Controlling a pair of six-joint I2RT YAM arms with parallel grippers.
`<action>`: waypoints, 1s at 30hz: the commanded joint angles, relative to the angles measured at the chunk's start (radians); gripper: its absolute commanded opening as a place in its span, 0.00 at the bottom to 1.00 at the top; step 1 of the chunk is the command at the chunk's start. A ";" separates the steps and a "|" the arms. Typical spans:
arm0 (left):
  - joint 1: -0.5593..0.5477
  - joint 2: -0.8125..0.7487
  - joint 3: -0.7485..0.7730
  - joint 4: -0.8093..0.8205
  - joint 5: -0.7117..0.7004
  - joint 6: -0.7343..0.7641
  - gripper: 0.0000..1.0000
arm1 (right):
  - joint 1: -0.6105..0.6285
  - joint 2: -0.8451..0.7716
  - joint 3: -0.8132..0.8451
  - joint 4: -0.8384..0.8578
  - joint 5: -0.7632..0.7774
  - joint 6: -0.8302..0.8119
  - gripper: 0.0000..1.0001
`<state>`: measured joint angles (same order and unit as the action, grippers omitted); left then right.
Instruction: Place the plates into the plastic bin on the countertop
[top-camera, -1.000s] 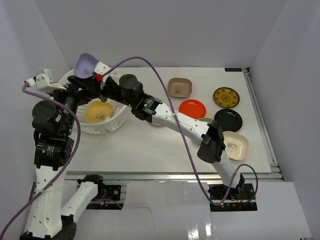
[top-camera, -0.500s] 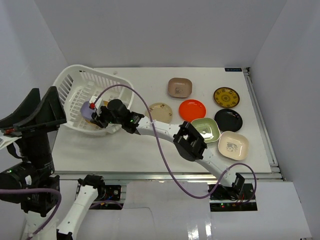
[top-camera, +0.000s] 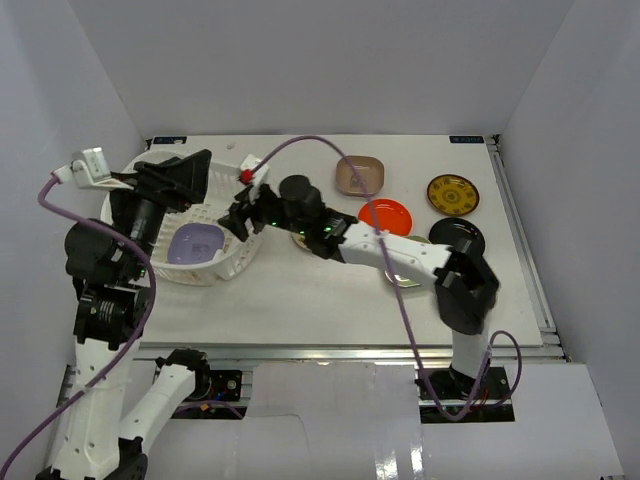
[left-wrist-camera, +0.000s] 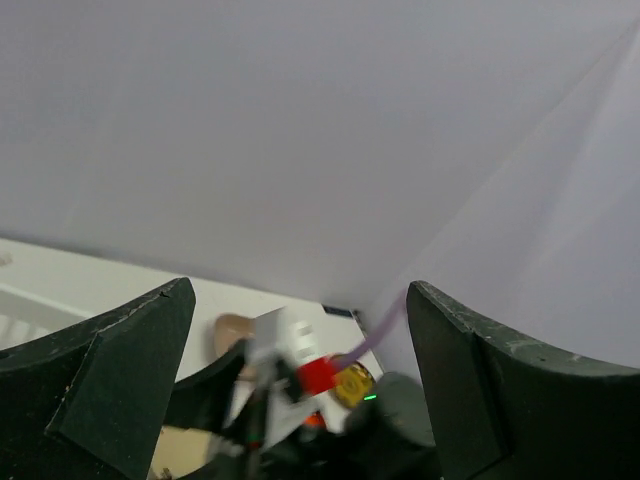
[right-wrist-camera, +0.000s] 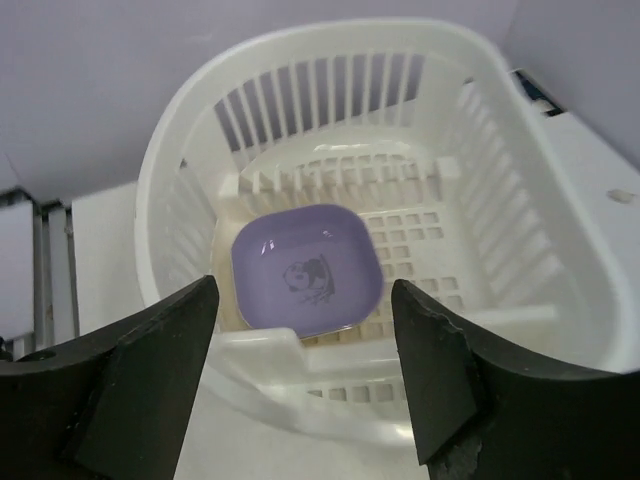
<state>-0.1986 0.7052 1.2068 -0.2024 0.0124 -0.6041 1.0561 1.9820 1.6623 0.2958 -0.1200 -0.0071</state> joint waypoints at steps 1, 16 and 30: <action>-0.001 0.085 -0.036 -0.011 0.177 -0.107 0.98 | -0.079 -0.266 -0.279 0.104 0.086 0.099 0.74; -0.559 0.602 -0.306 0.169 -0.337 -0.253 0.79 | -0.530 -1.103 -1.208 -0.227 0.382 0.417 0.35; -0.587 0.940 -0.306 0.132 -0.638 -0.368 0.90 | -0.539 -0.847 -1.069 -0.359 0.237 0.252 0.66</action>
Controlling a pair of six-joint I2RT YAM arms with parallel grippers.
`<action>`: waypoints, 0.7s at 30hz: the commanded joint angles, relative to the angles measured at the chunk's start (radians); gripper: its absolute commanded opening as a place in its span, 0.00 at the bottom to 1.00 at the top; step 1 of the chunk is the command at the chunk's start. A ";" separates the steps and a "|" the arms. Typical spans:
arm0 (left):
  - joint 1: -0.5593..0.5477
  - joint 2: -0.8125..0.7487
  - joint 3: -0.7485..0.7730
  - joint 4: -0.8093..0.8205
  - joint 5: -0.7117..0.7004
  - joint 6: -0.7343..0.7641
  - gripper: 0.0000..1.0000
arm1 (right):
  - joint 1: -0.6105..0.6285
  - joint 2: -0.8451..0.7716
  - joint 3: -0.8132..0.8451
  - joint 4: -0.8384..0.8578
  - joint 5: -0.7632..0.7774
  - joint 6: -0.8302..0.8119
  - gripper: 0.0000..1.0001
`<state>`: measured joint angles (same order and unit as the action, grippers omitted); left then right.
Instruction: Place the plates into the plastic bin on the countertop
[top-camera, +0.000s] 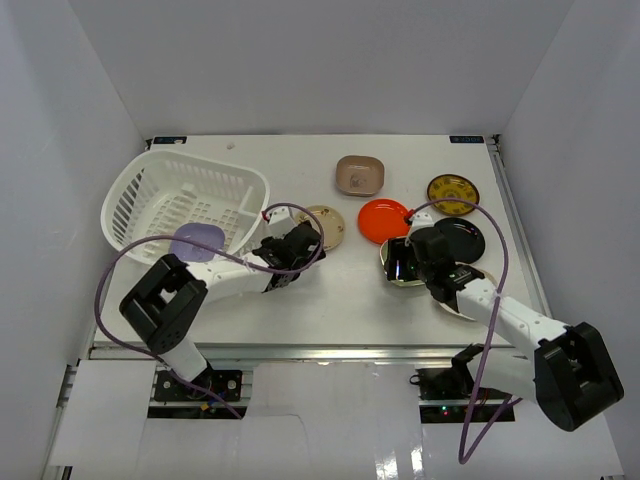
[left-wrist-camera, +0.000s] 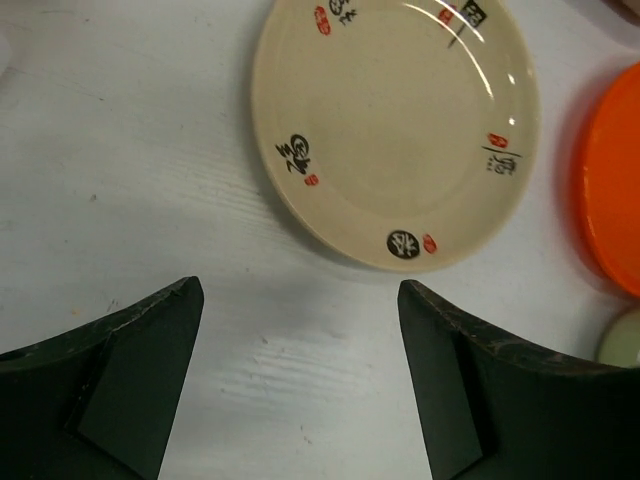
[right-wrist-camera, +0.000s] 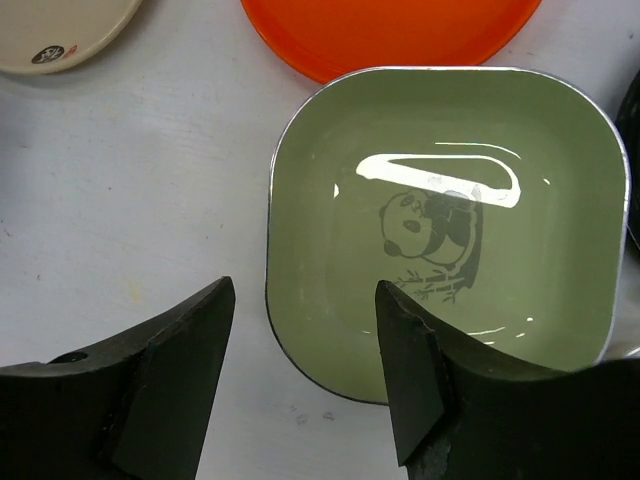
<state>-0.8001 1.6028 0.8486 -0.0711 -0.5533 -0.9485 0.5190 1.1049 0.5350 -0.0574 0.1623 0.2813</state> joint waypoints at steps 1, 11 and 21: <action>0.019 0.060 0.072 0.004 -0.073 -0.024 0.89 | -0.001 0.059 0.069 0.001 -0.070 -0.039 0.64; 0.084 0.184 0.113 0.037 -0.059 -0.033 0.79 | 0.029 0.182 0.082 0.030 -0.078 -0.031 0.54; 0.090 0.250 0.167 0.063 -0.095 -0.006 0.49 | 0.078 0.244 0.100 0.045 -0.043 -0.031 0.20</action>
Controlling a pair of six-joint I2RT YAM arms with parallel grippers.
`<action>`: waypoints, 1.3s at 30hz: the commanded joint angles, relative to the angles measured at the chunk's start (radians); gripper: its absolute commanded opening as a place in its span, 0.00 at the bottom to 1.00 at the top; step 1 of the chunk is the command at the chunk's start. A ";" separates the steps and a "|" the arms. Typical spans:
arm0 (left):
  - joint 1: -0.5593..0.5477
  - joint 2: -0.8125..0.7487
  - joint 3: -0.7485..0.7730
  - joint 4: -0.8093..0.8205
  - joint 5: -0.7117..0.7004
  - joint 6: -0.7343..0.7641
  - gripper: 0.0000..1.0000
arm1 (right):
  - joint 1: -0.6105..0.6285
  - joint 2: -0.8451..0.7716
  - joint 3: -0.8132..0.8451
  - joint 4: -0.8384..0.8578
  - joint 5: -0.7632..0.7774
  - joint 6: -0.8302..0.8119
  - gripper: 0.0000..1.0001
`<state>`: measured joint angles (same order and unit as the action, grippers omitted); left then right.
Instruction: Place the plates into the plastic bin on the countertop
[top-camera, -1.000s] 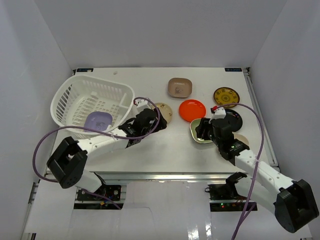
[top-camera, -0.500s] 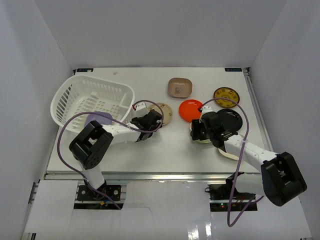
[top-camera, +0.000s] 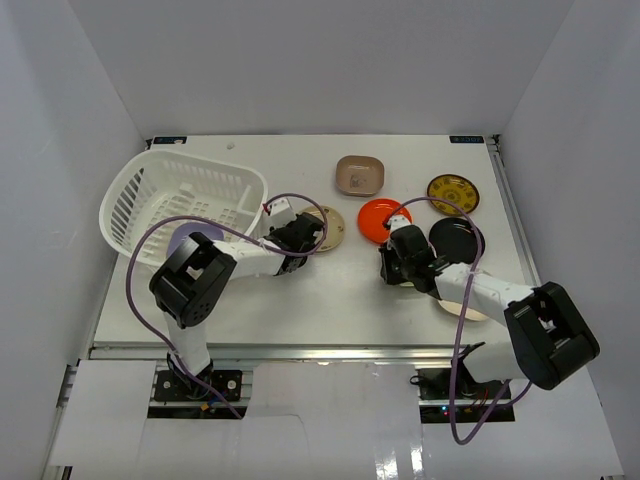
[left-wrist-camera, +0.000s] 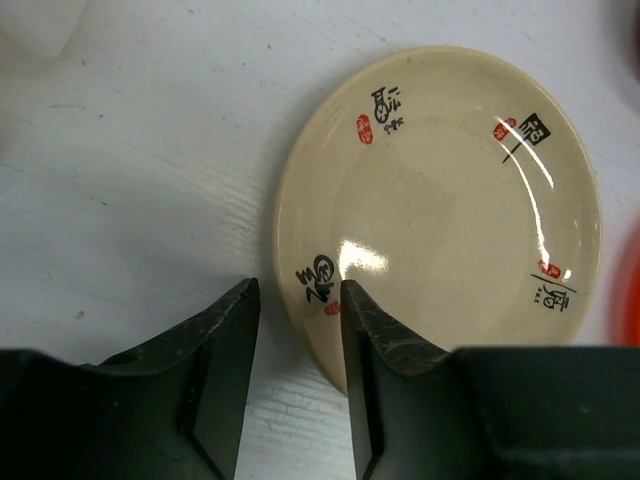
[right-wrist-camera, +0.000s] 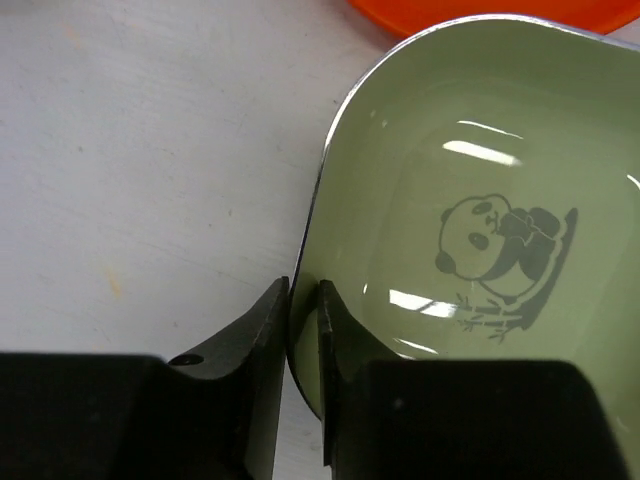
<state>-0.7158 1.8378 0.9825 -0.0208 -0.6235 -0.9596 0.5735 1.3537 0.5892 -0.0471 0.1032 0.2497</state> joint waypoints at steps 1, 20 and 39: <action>0.006 0.015 0.033 0.013 -0.028 0.005 0.47 | 0.032 -0.014 0.046 0.035 0.016 0.002 0.17; -0.013 -0.414 -0.074 0.139 0.133 0.097 0.00 | 0.132 -0.353 0.119 -0.051 0.015 -0.001 0.08; 0.469 -0.876 0.055 -0.344 0.071 0.334 0.00 | 0.236 -0.338 0.213 -0.036 -0.011 -0.018 0.08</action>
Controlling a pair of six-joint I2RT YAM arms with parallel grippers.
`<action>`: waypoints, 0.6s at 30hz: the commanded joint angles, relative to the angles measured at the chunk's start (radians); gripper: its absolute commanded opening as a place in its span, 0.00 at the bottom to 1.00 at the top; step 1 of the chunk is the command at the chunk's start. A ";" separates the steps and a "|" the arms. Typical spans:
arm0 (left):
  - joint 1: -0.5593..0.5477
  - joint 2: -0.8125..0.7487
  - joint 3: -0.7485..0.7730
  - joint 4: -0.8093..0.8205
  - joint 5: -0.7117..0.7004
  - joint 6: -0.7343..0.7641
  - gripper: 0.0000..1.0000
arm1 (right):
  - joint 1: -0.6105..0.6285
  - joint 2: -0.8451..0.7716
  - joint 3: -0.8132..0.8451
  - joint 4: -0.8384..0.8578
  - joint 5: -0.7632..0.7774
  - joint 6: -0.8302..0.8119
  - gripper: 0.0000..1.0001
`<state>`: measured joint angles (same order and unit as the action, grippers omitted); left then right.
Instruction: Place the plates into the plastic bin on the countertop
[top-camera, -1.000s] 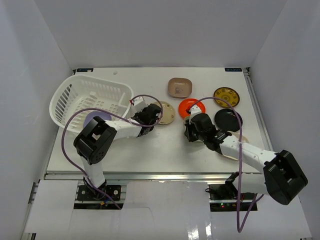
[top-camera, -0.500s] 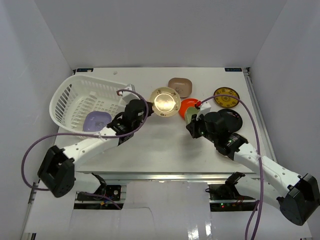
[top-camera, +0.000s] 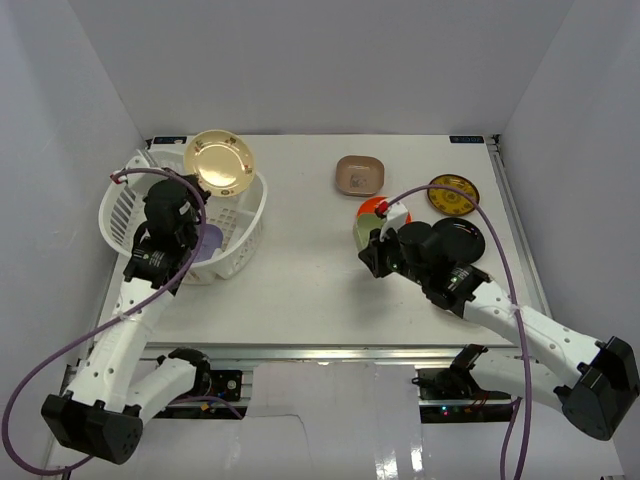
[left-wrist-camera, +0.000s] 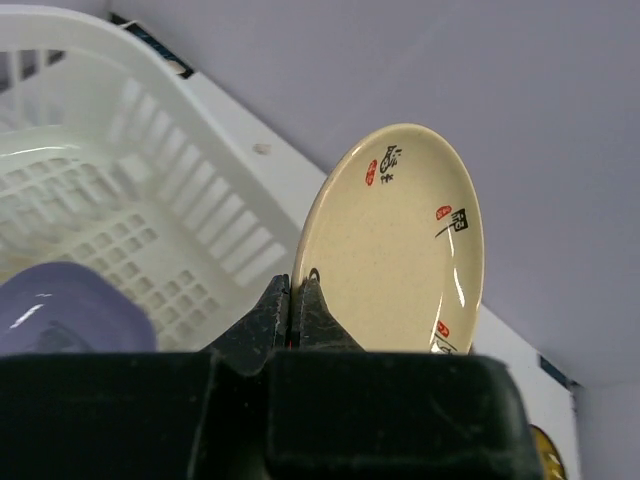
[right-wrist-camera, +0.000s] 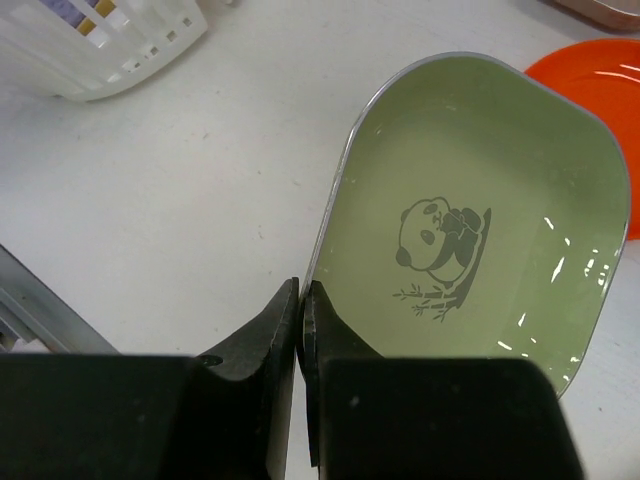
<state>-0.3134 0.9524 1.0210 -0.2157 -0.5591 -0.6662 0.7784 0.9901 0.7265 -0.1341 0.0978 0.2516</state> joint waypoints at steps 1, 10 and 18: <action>0.089 0.016 0.008 -0.160 0.017 0.040 0.00 | 0.053 0.039 0.099 0.065 -0.004 -0.023 0.08; 0.365 0.144 -0.099 -0.201 0.174 -0.007 0.00 | 0.133 0.195 0.296 0.110 0.008 -0.060 0.08; 0.398 0.132 -0.153 -0.197 0.197 -0.027 0.14 | 0.168 0.376 0.569 0.122 -0.044 -0.100 0.08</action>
<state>0.0830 1.1370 0.8635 -0.4351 -0.3840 -0.6750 0.9249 1.3193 1.1629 -0.0849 0.0799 0.1928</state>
